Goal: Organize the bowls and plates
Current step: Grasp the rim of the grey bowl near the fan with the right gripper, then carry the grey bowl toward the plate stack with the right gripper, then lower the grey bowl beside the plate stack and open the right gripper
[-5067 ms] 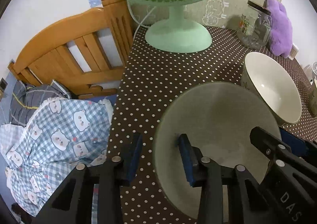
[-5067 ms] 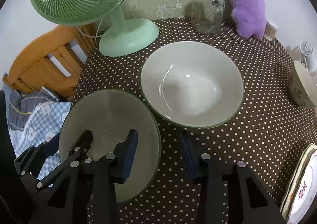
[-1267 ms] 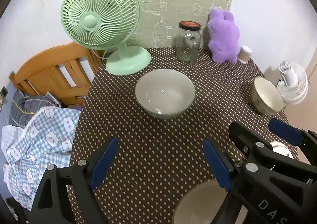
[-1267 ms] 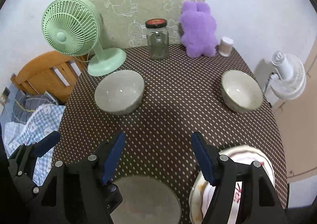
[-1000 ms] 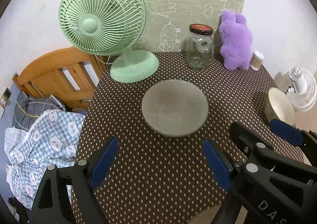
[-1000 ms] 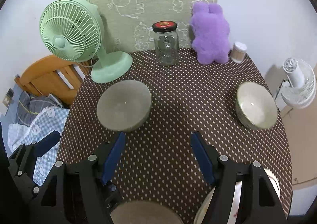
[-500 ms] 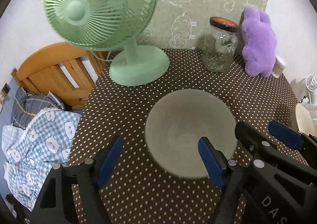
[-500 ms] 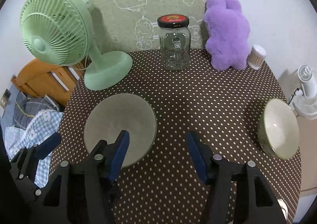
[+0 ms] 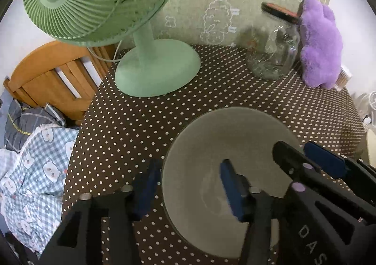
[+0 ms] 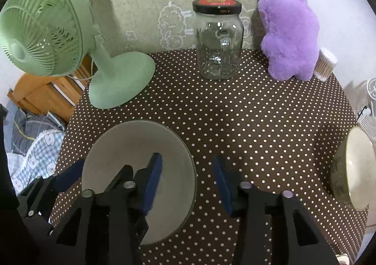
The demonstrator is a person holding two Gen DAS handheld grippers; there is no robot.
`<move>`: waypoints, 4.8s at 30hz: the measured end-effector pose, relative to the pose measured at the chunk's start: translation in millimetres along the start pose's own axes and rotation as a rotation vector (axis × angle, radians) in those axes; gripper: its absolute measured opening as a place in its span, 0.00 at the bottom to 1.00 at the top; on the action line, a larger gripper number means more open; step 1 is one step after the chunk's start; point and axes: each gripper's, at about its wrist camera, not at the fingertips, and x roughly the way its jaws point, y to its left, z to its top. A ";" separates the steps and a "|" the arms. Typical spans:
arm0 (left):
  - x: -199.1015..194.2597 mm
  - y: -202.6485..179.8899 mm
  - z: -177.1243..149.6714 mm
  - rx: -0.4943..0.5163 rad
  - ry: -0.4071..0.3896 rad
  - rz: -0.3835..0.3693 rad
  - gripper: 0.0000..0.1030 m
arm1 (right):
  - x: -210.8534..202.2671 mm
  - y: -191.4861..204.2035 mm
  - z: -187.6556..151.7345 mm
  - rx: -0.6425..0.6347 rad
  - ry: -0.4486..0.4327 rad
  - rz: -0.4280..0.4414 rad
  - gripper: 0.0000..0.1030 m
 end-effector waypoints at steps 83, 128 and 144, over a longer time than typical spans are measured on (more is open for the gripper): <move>-161.4 -32.8 -157.2 0.094 0.031 -0.127 0.34 | -170.9 -31.9 -150.6 0.132 0.018 -0.089 0.21; -120.9 -31.2 -198.7 0.133 0.157 -0.201 0.33 | -137.2 -22.1 -192.1 0.144 0.117 -0.220 0.20; -124.4 -33.3 -202.2 0.194 0.115 -0.177 0.61 | -141.3 -20.9 -199.3 0.133 0.053 -0.224 0.20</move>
